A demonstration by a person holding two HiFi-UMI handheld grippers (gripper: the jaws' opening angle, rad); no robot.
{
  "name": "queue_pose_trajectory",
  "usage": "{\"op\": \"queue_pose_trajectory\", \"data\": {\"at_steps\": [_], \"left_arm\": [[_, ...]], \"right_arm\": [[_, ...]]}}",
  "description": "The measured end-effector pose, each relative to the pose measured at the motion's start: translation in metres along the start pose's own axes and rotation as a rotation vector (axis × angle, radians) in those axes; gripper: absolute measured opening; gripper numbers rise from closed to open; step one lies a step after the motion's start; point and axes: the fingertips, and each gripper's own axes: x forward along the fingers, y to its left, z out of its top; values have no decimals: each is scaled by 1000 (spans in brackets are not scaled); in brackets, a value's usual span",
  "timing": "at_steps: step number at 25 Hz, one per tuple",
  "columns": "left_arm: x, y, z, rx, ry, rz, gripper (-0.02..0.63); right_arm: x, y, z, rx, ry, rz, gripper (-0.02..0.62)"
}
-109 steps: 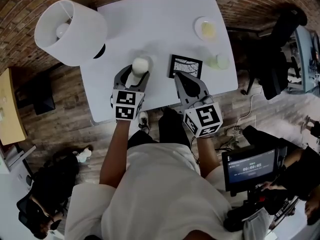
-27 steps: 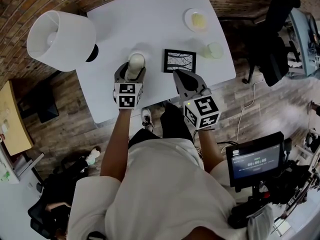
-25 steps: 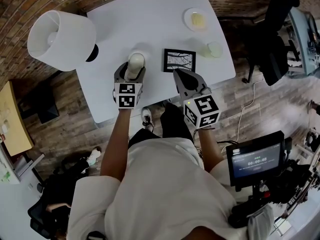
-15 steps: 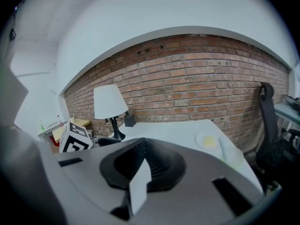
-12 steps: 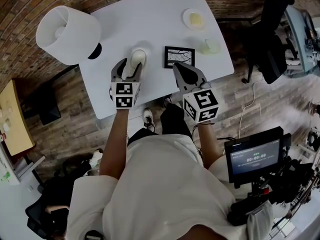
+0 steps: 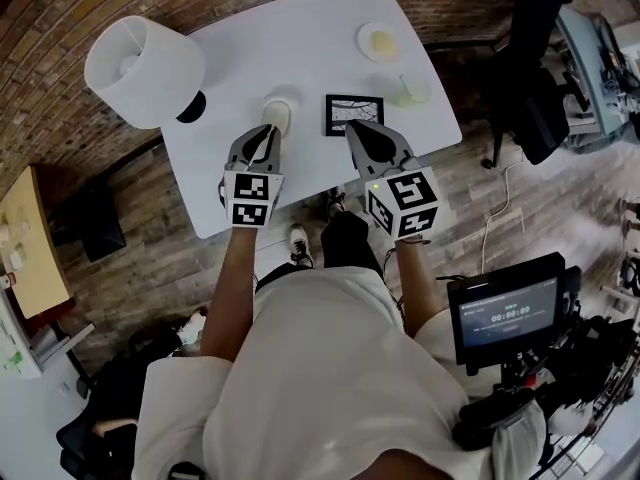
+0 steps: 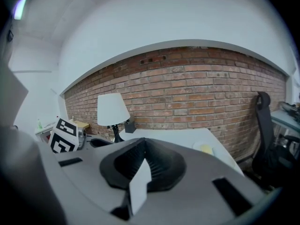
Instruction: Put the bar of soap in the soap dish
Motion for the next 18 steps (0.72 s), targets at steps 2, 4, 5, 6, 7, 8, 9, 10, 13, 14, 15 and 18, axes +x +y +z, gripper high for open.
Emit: {"op": "queue_pose_trajectory", "data": {"at_steps": [2, 4, 5, 6, 7, 8, 9, 10, 13, 14, 15, 18], "left_arm": [[-8, -5, 9, -14, -19, -16, 25], [-12, -8, 18, -17, -34, -31, 8], [-13, -8, 23, -17, -42, -37, 8], [-14, -8, 27, -15, -49, -41, 8], [-15, -8, 32, -11, -56, -45, 8], [-17, -8, 36, -6, -63, -50, 8], [-20, -9, 42, 1, -70, -54, 8], [-23, -9, 47, 9, -77, -59, 8], [-34, -11, 62, 22, -107, -69, 8], [-39, -12, 67, 23, -119, -71, 8], [-44, -13, 72, 26, -131, -72, 8], [-59, -14, 85, 54, -160, -65, 8]], "right_arm": [[-7, 2, 6, 2, -17, -6, 5], [-11, 3, 9, 11, -29, -9, 5], [-11, 3, 11, 15, -32, -9, 5], [-11, 3, 13, 16, -34, -8, 5], [-10, 4, 15, 14, -36, -8, 5], [-11, 4, 17, 9, -38, -8, 5], [-11, 5, 20, 2, -41, -10, 5], [-13, 6, 23, -6, -44, -12, 5], [-18, 9, 34, -31, -59, -24, 5], [-20, 11, 38, -36, -66, -28, 5], [-23, 12, 42, -40, -73, -30, 5], [-31, 19, 54, -51, -99, -32, 5]]}}
